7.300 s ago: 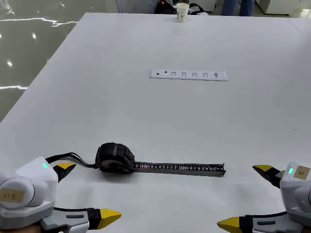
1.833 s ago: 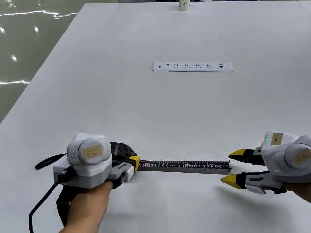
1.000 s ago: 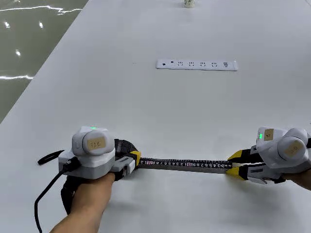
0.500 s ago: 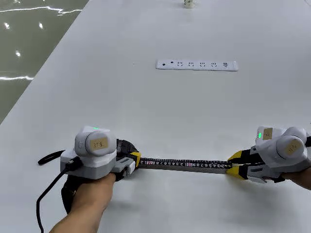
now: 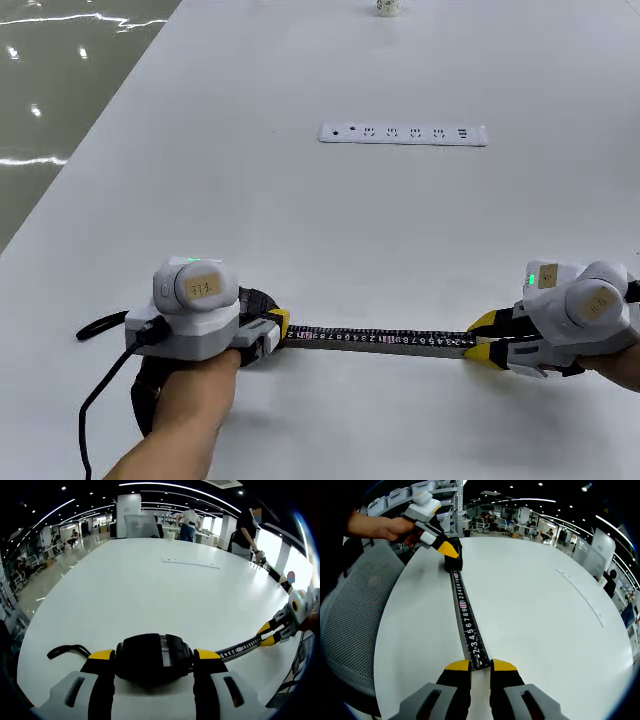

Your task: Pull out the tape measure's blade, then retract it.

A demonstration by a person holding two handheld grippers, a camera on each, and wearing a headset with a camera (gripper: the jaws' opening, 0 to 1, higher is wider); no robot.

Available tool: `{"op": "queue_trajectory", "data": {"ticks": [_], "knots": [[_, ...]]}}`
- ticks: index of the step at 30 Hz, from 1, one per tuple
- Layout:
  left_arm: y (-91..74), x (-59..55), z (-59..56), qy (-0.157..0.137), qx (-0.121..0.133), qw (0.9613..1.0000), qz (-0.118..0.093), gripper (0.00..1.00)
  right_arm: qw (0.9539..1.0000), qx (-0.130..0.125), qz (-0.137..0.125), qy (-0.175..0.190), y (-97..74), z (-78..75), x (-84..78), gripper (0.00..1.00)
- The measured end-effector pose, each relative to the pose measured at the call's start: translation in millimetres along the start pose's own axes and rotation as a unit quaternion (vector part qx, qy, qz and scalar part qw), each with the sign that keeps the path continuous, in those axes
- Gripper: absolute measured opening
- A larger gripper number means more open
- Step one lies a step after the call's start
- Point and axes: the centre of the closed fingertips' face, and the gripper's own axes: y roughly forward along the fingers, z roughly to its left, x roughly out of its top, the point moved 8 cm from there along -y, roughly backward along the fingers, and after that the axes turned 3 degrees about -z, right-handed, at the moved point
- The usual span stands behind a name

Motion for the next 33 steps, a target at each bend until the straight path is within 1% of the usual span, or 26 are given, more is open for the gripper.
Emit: {"op": "queue_trajectory", "data": {"ticks": [2,8,12,18,23,25,33], "knots": [[0.9,-0.1,-0.6,-0.003,0.003,1.0,0.001,0.6,1.0,0.0,0.0,-0.001,0.0,-0.2,0.3,0.1],[1.3,-0.4,-1.2,-0.001,0.008,1.0,0.002,0.6,1.0,0.001,0.002,-0.004,0.7,-1.2,-0.9,0.1],[1.5,-0.1,-0.9,0.002,0.007,0.9999,0.007,0.59,1.0,0.002,0.004,-0.007,0.9,-1.7,-1.4,0.1],[1.1,-0.6,-1.6,0.01,0.009,0.9999,0.007,0.57,0.9999,0.002,0.004,-0.013,1.0,-1.6,-1.3,0.09],[1.2,-0.9,-1.7,0.015,0.01,0.9998,0.011,0.56,0.9999,0.002,0.005,-0.014,0.7,-1.2,-1.3,0.09],[1.4,-1.0,-2.0,0.019,0.007,0.9998,0.01,0.55,0.9999,0.002,0.005,-0.015,0.4,-0.9,-1.1,0.09],[1.4,-0.3,-2.4,0.019,0.005,0.9997,0.013,0.53,0.9998,0.002,0.007,-0.016,-0.4,-0.4,-0.8,0.09]]}}
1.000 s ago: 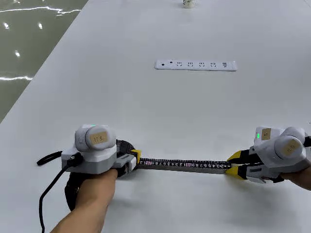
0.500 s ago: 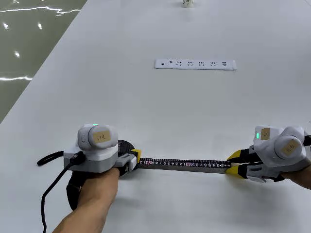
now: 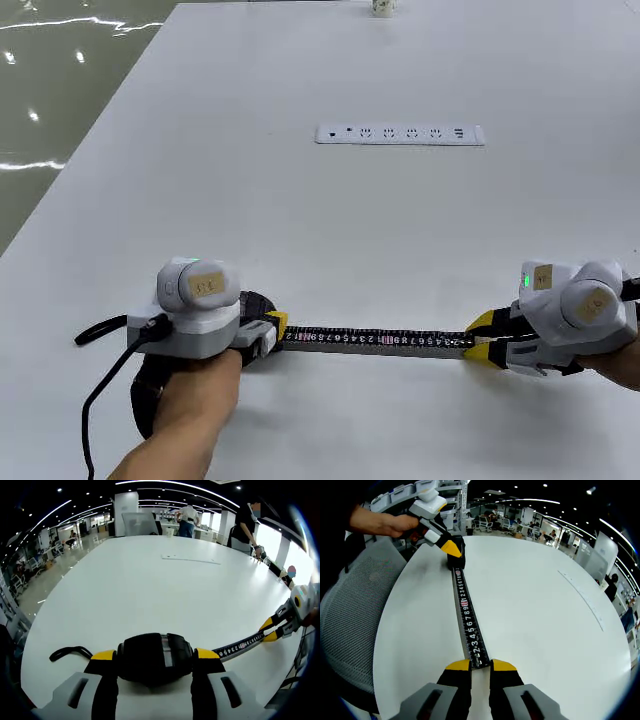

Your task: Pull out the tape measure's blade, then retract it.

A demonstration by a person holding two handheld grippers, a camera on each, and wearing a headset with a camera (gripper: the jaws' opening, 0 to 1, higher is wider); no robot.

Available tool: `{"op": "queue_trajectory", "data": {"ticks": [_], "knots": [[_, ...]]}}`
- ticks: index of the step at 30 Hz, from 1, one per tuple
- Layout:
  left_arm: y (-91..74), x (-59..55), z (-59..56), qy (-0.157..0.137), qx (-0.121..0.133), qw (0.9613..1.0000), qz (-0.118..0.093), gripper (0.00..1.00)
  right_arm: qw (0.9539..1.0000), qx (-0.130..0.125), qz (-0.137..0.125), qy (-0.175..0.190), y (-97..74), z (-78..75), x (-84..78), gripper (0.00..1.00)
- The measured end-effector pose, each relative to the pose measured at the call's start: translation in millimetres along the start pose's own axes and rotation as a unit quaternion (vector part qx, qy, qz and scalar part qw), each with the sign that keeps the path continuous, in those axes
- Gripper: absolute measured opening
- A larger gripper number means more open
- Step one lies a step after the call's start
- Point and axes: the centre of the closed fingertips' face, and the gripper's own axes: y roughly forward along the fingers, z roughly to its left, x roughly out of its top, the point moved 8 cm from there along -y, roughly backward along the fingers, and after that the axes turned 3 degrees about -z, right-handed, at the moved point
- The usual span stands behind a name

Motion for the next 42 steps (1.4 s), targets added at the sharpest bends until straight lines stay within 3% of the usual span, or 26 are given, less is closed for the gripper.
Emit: {"op": "queue_trajectory", "data": {"ticks": [34,42], "knots": [[-0.6,0.8,2.7,-0.005,-0.008,1.0,-0.002,0.53,0.9998,0.003,0.017,-0.008,0.3,0.3,2.7,0.09],[-0.9,0.6,4.3,-0.007,-0.009,0.9999,-0.003,0.53,0.9998,0.007,0.012,-0.012,6.7,1.8,10.9,0.09]]}}
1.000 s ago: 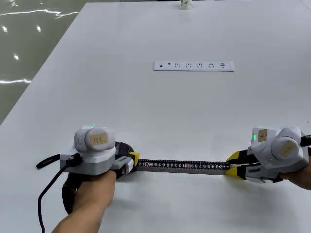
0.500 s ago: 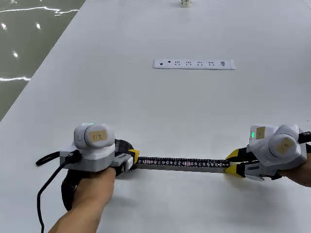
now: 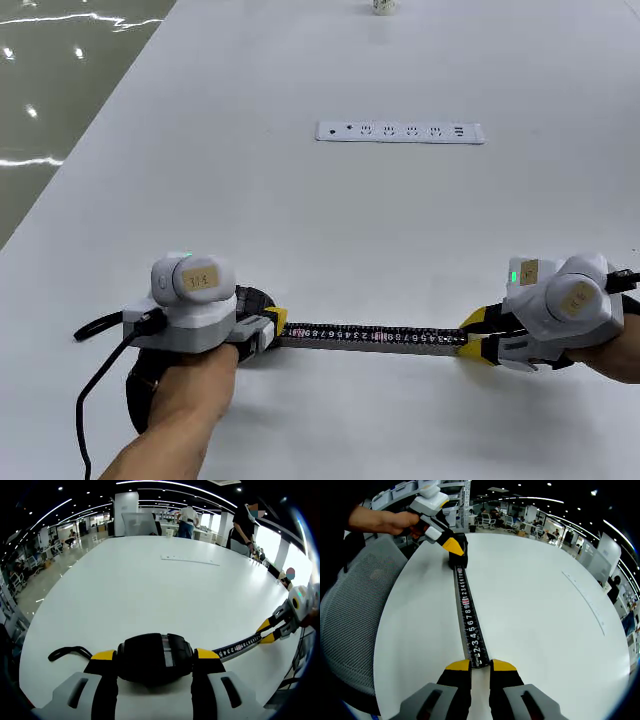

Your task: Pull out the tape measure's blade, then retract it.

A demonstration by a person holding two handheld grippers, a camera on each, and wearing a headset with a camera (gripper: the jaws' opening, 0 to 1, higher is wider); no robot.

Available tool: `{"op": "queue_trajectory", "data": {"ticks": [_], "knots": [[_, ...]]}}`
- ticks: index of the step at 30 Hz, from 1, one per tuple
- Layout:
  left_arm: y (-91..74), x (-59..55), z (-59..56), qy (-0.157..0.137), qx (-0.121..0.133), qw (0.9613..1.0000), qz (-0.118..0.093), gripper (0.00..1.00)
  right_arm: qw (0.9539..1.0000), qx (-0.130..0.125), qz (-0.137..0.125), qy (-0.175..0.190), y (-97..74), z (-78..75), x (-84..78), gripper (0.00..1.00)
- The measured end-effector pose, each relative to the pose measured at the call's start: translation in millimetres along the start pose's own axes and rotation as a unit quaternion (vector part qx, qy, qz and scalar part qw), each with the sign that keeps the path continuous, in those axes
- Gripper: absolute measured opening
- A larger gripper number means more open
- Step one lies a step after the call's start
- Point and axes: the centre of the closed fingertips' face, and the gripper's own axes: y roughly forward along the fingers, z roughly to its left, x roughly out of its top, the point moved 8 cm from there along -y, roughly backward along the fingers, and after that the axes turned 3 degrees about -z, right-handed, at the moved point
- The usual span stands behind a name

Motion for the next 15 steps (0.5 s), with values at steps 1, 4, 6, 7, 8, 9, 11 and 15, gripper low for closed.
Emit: {"op": "queue_trajectory", "data": {"ticks": [1,4,6,7,8,9,11,15], "knots": [[-0.1,0.1,0.3,0.0,0.0,1.0,0.0,0.53,1.0,0.0,0.0,0.001,0.0,0.3,0.3,0.09],[-0.4,-0.2,0.0,-0.001,-0.001,1.0,0.0,0.53,1.0,0.001,0.0,0.001,0.8,1.5,2.1,0.09],[-0.4,-0.1,0.0,-0.001,-0.001,1.0,0.0,0.54,1.0,0.001,0.0,0.002,1.3,2.0,2.5,0.09],[-0.4,0.1,0.3,-0.002,-0.001,1.0,0.0,0.54,1.0,0.002,0.0,0.002,1.8,1.6,2.9,0.09],[-0.4,0.0,0.5,-0.003,-0.002,1.0,0.0,0.54,1.0,0.002,0.0,0.003,2.1,2.3,3.4,0.09],[-0.4,-0.1,0.6,-0.003,-0.002,1.0,0.0,0.54,1.0,0.002,0.0,0.004,2.7,2.3,3.9,0.09],[-0.4,-0.3,0.9,-0.003,-0.002,1.0,0.0,0.54,1.0,0.003,0.0,0.003,4.3,3.4,5.7,0.09],[-0.7,-0.6,0.8,-0.003,-0.003,1.0,0.001,0.54,1.0,0.005,0.0,0.004,6.9,4.6,8.6,0.09]]}}
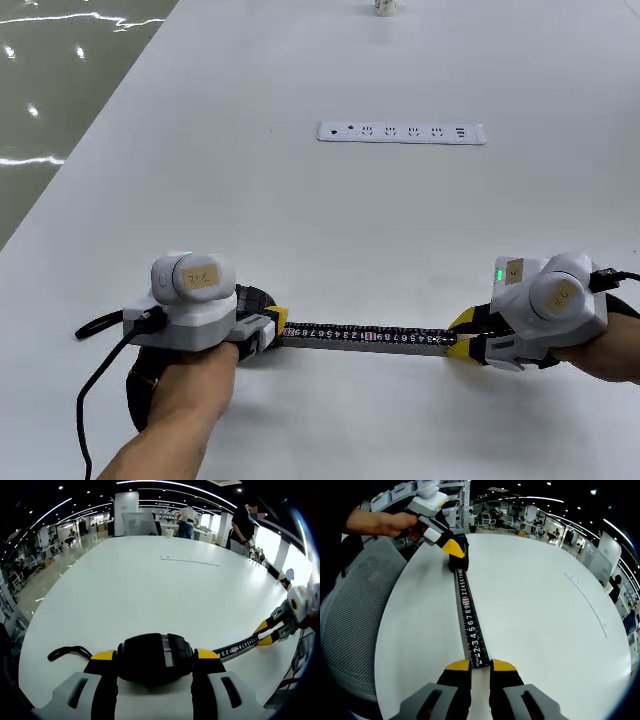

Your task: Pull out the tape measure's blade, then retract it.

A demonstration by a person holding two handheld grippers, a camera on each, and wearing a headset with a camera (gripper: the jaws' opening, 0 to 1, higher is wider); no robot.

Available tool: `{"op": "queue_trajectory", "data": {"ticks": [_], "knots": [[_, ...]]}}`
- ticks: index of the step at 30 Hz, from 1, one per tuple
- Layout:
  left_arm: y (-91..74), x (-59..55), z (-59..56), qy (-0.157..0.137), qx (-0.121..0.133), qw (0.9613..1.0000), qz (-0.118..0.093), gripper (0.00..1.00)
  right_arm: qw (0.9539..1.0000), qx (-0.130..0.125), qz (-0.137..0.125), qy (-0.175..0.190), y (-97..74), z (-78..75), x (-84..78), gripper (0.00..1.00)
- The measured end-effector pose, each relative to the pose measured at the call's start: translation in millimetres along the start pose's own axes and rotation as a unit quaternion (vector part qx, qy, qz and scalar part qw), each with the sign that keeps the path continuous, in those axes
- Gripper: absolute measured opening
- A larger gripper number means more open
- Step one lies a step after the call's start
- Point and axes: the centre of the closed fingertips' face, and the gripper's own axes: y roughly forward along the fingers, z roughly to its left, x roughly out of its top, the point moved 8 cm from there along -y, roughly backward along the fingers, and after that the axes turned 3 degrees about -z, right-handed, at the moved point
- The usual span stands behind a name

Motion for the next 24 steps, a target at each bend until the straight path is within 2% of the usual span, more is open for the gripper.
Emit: {"op": "queue_trajectory", "data": {"ticks": [24], "knots": [[0.0,0.1,1.5,0.0,-0.004,1.0,0.003,0.54,0.9999,0.011,-0.006,0.005,14.1,3.0,16.1,0.09]]}}
